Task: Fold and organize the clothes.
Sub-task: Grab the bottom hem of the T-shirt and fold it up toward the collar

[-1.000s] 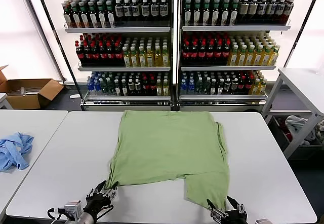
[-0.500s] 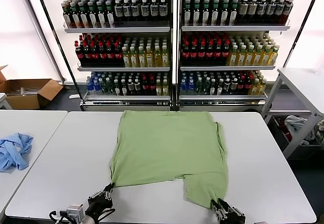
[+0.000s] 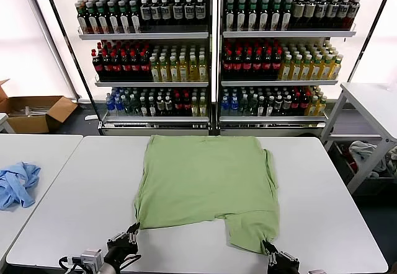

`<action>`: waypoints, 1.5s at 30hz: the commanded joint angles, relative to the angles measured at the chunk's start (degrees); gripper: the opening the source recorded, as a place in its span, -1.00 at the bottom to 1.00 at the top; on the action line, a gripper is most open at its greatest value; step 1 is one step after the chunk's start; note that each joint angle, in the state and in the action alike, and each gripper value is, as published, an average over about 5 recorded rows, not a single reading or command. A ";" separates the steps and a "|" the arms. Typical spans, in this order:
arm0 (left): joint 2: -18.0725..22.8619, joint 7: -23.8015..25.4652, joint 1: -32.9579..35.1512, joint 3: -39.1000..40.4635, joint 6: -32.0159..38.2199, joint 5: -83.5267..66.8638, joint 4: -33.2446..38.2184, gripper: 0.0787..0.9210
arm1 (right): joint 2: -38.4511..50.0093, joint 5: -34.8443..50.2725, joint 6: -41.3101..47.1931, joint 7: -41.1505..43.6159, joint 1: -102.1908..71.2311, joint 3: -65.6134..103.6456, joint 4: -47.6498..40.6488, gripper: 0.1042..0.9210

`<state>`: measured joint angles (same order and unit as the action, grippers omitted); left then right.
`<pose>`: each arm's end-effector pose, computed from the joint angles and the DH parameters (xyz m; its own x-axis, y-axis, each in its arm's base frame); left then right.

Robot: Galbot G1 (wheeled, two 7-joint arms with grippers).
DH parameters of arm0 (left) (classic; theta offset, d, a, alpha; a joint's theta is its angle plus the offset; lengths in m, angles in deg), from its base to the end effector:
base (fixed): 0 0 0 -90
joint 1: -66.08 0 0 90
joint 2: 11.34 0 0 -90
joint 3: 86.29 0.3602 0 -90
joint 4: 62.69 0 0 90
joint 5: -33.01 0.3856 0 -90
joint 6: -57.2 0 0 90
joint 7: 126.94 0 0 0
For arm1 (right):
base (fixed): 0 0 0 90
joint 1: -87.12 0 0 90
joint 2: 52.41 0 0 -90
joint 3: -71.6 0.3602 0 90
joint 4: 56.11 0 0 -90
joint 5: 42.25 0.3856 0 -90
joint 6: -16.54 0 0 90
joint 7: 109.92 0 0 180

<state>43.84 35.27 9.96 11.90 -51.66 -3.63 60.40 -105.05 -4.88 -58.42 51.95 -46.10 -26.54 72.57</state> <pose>0.1823 0.0477 -0.3021 -0.8553 0.1413 0.4986 0.1161 0.9899 -0.0813 0.1346 -0.0385 -0.2920 -0.8330 -0.1967 0.5172 -0.1506 0.9800 0.1300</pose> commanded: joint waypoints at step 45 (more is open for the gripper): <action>-0.38 0.06 0.36 -0.14 2.11 4.36 1.39 -0.99 | -3.90 -0.17 -2.87 -9.40 -1.76 -3.90 -0.46 0.60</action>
<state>43.51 35.33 10.19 11.84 -49.92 -0.02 61.99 -108.64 -5.72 -61.01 43.34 -47.69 -29.97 73.16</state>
